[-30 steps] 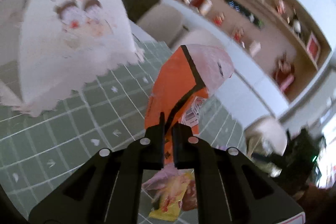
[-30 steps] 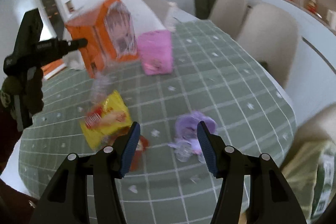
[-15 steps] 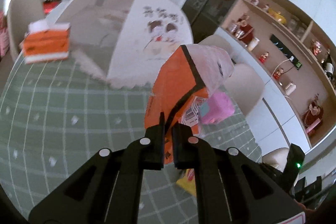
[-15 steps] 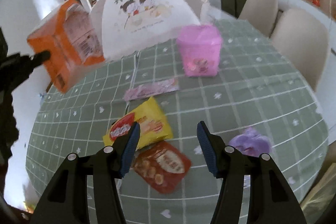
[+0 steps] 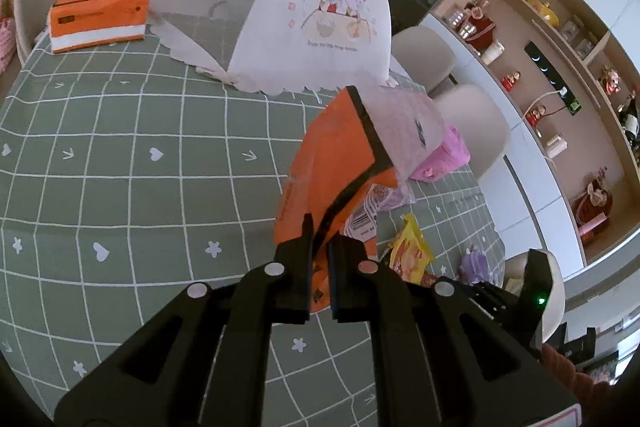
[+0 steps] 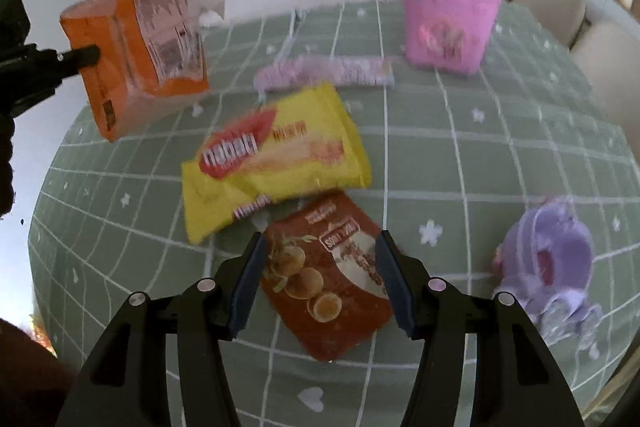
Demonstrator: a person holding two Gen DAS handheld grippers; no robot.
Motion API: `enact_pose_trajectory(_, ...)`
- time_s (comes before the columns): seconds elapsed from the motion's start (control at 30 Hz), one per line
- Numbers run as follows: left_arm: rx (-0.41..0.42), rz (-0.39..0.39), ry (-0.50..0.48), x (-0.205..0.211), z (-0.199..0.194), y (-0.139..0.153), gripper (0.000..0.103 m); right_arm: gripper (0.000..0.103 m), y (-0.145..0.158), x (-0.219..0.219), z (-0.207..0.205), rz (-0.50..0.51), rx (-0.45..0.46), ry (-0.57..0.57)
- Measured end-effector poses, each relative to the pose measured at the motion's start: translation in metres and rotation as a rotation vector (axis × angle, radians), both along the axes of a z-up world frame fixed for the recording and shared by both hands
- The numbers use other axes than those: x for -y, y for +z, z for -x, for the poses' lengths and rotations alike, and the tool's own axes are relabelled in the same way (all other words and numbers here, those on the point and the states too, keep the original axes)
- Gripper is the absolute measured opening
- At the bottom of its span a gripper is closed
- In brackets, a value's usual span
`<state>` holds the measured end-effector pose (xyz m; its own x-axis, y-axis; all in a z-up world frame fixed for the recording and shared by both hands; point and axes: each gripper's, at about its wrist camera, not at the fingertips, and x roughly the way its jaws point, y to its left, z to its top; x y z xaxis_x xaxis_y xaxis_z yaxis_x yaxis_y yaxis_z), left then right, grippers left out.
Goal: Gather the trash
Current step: 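Lift the orange snack box with the left tool while the right tool grasps the red-brown snack bag, then carry the orange box and red-brown bag over the yellow-bagged bin with both tools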
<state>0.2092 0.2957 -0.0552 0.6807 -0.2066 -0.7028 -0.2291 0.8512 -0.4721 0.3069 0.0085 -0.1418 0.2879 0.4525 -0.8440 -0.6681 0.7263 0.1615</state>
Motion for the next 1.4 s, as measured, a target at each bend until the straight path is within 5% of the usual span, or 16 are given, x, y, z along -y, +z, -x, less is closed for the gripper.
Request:
enact_pose_trajectory(0.23,-0.024,0.001,-0.036,0.005,-0.008,-0.005,0.005,0.054,-0.005,-0.01,0.015,0.115,0.106,0.029)
enact_pose_trajectory(0.33,-0.017,-0.004,-0.052,0.006,-0.007,-0.003,0.005,0.053,0.009,0.001,0.017,0.066,0.132,-0.015)
enact_pose_trajectory(0.47,-0.02,0.0,-0.062,0.006,-0.007,-0.005,0.005,0.054,0.021,0.033,0.015,-0.104,0.061,-0.137)
enact_pose_trajectory(0.63,-0.027,0.02,-0.076,0.009,-0.008,-0.009,0.005,0.054,0.008,0.045,0.016,-0.105,0.018,-0.256)
enact_pose_trajectory(0.87,-0.039,0.014,-0.088,0.005,-0.006,-0.011,0.005,0.053,-0.005,0.021,0.019,-0.103,-0.015,-0.263)
enact_pose_trajectory(0.9,-0.04,0.013,-0.088,0.005,-0.006,-0.011,0.005,0.052,-0.004,0.019,0.019,-0.11,-0.01,-0.269)
enact_pose_trajectory(0.97,-0.038,0.006,-0.094,0.005,-0.005,-0.009,0.005,0.025,0.0,0.018,0.015,-0.141,-0.016,-0.276)
enact_pose_trajectory(1.17,-0.013,-0.007,-0.111,0.009,-0.007,0.001,0.005,0.005,0.037,0.019,0.017,-0.182,0.029,-0.253)
enact_pose_trajectory(1.4,0.097,-0.027,-0.136,0.033,-0.03,0.045,0.005,0.005,0.104,0.039,0.02,-0.173,0.185,-0.225)
